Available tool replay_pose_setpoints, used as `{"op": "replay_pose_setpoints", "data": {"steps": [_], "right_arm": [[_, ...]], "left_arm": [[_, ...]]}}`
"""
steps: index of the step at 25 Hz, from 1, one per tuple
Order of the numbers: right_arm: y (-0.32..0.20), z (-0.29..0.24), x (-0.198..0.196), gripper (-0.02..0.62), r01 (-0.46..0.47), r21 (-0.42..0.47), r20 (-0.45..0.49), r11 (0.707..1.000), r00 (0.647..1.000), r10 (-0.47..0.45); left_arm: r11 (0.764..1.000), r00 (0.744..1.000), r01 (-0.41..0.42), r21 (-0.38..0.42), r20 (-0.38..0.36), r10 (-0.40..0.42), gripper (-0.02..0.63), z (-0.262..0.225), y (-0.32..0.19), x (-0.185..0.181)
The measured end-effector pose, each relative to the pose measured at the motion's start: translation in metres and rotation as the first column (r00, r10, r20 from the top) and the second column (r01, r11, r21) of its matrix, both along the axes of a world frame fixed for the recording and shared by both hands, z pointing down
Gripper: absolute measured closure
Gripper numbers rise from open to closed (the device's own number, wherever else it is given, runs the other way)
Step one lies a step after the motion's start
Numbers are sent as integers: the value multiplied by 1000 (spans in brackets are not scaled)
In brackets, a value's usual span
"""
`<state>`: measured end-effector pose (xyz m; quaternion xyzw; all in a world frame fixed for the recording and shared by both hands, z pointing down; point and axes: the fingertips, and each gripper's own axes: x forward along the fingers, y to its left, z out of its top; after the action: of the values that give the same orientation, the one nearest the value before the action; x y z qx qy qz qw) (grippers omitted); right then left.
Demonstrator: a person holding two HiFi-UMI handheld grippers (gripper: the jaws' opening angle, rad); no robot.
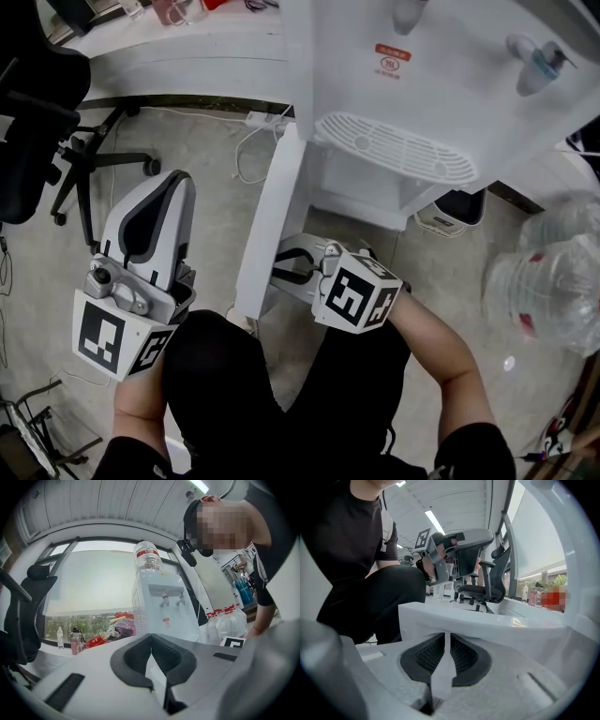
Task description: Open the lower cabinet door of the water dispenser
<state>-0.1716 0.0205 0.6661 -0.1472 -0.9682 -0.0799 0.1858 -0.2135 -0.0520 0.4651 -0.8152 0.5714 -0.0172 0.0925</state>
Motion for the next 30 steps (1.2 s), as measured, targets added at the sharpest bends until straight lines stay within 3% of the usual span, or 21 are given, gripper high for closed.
{"op": "replay_pose_setpoints", "data": {"steps": [8, 14, 17, 19, 21, 24, 26, 30], "right_arm": [[-17, -3, -3, 554, -51, -7, 21, 999, 998, 51], [-60, -9, 28, 554, -194, -23, 24, 981, 981, 194], [-82, -15, 46, 554, -273, 60, 21, 960, 962, 272], [-99, -18, 59, 554, -369, 108, 45, 923, 930, 366], [-112, -28, 70, 554, -459, 101, 126, 883, 886, 446], [-123, -57, 82, 554, -571, -45, 291, 820, 777, 558], [-125, -66, 92, 554, -617, -105, 312, 780, 724, 615], [-124, -83, 100, 554, -653, -127, 309, 747, 689, 656]], "left_arm": [[1000, 1000, -22, 1, 0, 22, 597, 2, 1, -4], [999, 999, -52, -12, -10, 51, 597, 6, -8, 0], [997, 997, -79, -20, 1, 79, 597, 10, -15, 7], [997, 997, -79, -23, 2, 79, 597, 13, -19, 7], [997, 997, -78, -27, -4, 78, 597, 16, -23, 5], [995, 995, -94, -43, -22, 93, 597, 20, -28, 2], [993, 994, -107, -54, -25, 106, 597, 20, -31, 0], [987, 988, -151, -52, 4, 151, 597, 16, -41, 9]]}}
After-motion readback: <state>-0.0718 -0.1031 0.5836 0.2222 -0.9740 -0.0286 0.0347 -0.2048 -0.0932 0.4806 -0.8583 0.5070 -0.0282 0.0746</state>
